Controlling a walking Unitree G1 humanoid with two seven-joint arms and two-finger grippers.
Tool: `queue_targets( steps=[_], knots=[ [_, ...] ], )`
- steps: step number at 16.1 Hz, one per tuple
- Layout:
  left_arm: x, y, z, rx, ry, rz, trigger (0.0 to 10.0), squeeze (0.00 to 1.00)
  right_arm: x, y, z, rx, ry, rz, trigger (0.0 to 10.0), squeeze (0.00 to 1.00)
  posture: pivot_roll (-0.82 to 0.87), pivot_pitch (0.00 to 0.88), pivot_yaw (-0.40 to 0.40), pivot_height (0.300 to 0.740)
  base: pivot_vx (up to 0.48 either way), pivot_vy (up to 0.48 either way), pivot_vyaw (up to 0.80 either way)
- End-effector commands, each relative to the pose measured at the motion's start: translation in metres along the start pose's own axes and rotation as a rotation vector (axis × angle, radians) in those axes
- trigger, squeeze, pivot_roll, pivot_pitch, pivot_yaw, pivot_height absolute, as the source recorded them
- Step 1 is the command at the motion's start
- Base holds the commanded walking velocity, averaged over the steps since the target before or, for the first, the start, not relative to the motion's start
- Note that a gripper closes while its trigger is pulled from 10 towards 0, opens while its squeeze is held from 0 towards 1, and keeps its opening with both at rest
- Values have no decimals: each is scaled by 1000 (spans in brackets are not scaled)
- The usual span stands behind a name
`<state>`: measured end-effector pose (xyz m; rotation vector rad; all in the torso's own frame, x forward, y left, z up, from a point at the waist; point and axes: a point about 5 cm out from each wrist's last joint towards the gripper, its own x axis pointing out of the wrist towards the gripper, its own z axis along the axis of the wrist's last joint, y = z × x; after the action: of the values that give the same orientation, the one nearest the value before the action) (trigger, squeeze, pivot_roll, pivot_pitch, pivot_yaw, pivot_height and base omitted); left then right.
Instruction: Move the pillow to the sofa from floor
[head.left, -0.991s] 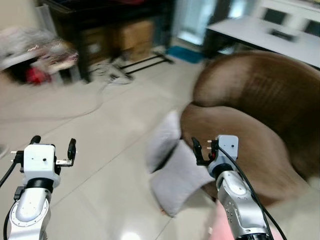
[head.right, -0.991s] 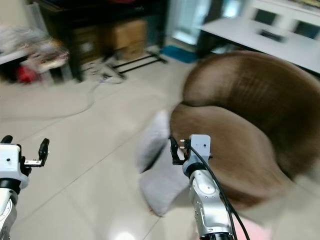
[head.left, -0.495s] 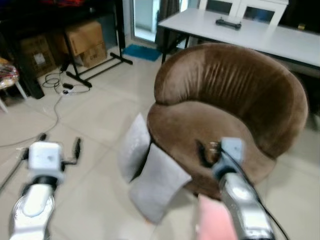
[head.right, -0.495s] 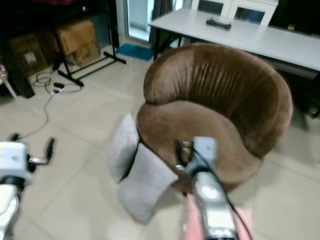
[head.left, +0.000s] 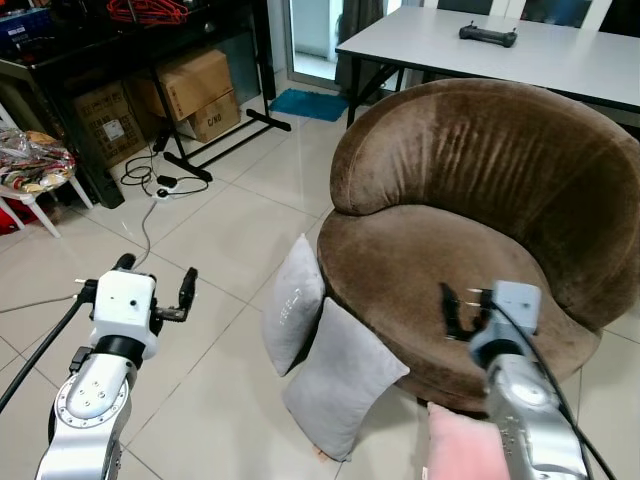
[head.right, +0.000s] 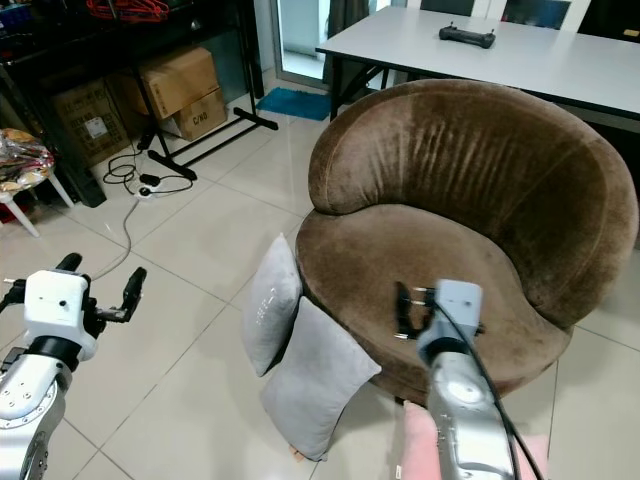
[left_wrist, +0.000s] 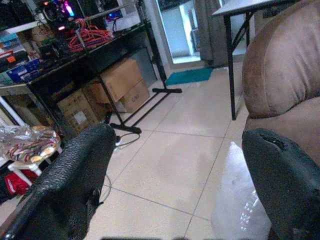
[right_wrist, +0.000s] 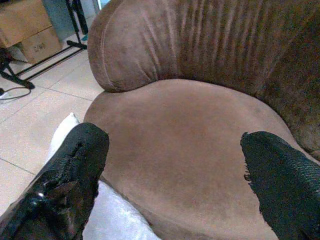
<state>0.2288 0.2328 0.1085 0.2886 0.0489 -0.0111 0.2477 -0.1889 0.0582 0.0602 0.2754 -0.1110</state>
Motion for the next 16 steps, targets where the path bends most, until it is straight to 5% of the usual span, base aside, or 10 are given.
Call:
queue_targets(
  steps=[1,6,16],
  knots=[
    [1,0,3,-2,-1,-10,10000,0,-1,4,4,14,-7,23,10000,0,55,0,88,740,262,0,0],
    [9,-1,7,0,-6,-40,10000,0,-10,-1,5,10,-3,9,10000,0,30,0,114,740,263,0,0],
    [12,14,17,46,-26,-47,10000,0,-6,26,8,46,-25,42,10000,0,53,0,122,740,255,0,0]
  ],
)
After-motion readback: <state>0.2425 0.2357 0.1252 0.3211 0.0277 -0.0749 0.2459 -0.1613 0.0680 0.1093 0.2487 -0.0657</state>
